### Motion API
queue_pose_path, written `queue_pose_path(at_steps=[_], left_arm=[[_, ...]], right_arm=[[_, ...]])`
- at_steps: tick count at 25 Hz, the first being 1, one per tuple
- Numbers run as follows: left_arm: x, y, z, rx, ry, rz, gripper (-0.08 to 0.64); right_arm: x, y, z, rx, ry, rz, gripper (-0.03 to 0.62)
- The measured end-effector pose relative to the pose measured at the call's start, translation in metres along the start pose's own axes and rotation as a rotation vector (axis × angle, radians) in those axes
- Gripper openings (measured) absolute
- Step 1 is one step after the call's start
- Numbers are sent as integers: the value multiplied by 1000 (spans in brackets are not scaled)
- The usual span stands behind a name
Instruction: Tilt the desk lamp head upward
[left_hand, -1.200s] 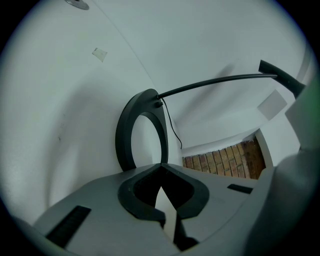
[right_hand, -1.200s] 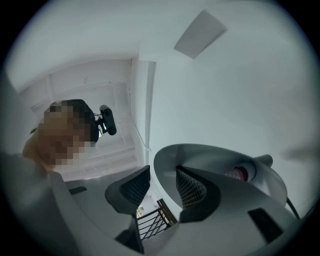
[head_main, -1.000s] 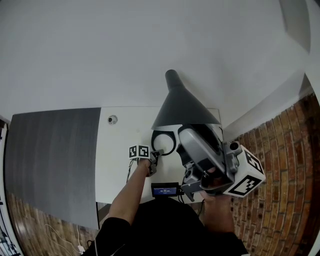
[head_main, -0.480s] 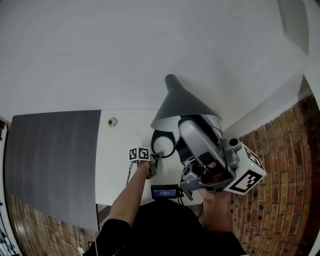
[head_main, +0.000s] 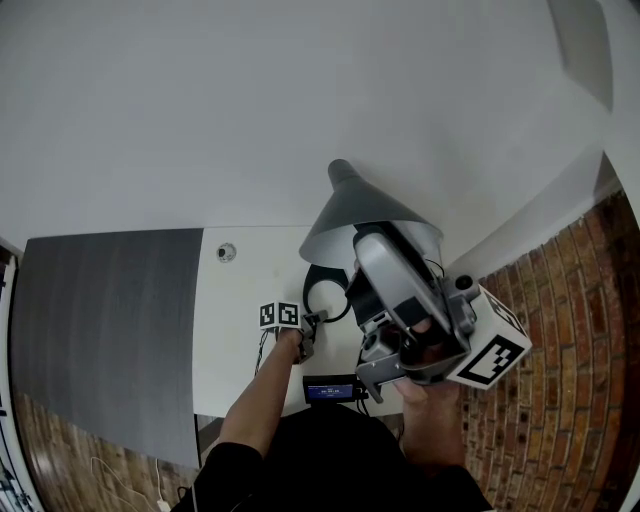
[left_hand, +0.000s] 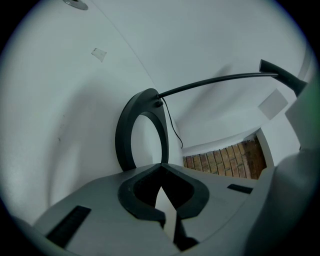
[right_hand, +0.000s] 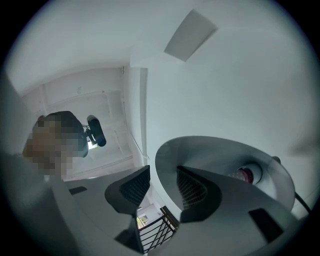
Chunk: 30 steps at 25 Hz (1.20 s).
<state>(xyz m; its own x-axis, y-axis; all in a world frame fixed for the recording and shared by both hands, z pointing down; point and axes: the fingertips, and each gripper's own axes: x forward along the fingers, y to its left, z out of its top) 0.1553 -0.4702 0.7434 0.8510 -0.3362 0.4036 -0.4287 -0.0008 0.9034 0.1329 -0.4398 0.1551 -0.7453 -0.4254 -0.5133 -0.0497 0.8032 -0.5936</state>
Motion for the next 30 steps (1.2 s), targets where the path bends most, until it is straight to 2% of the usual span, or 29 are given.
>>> queue_pose_path(at_steps=[11, 15, 22, 30], left_arm=[[-1, 0, 1, 2, -1, -1, 9], [0, 0, 1, 3, 1, -4, 9], [-1, 0, 1, 4, -4, -12, 9], [-1, -1, 0, 7, 0, -11, 9]], right_arm=[[5, -1, 6, -20, -3, -19, 158], [3, -2, 4, 23, -14, -16, 158], [-2, 4, -3, -36, -9, -12, 156], [5, 1, 7, -26, -13, -32, 156]])
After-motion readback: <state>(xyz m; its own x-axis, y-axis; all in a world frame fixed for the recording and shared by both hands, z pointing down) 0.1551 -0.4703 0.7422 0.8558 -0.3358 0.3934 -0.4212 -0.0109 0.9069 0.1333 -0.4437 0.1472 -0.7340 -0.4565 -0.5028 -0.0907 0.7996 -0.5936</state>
